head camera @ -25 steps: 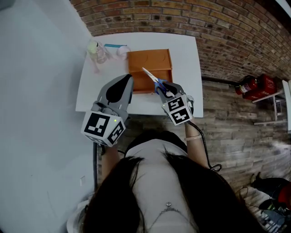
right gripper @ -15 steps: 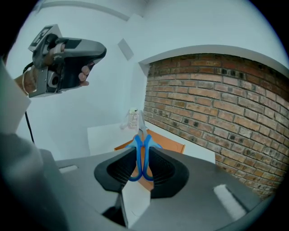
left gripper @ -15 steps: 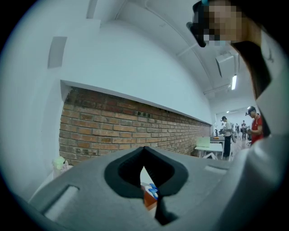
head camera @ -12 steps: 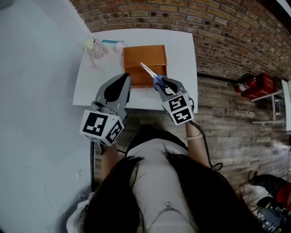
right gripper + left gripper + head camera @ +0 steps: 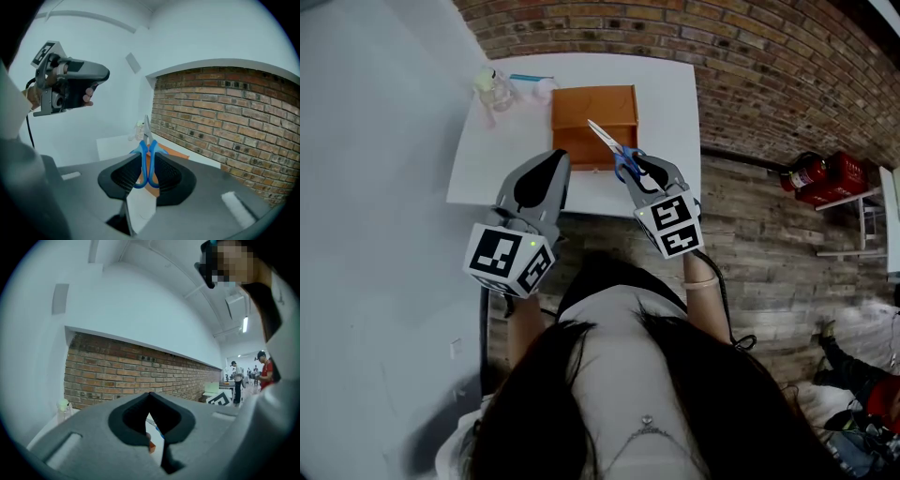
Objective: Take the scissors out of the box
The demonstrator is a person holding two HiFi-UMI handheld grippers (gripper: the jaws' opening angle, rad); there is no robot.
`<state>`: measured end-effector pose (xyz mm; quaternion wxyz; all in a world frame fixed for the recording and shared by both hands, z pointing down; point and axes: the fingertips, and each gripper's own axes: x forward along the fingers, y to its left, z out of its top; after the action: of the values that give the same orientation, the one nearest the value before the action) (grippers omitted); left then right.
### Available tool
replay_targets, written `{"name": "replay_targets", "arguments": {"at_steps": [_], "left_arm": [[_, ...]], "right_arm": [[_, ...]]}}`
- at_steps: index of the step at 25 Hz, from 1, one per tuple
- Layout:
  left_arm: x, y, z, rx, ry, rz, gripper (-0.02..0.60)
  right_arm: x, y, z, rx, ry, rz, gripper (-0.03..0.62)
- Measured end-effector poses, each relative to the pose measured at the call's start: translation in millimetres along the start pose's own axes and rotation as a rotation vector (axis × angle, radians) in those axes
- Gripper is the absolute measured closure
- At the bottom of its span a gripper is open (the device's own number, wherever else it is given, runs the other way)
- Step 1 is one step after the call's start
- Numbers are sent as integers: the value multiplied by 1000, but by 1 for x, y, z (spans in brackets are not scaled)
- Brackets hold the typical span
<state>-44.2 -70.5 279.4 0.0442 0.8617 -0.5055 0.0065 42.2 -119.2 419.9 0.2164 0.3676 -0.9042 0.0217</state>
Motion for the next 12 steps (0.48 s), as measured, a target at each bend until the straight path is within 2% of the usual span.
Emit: {"name": "replay_targets", "arguments": {"at_steps": [12], "left_arm": [[-10, -33, 1, 9, -6, 44, 581]], "right_arm": [[-39, -2, 15, -17, -84, 18, 496]]}}
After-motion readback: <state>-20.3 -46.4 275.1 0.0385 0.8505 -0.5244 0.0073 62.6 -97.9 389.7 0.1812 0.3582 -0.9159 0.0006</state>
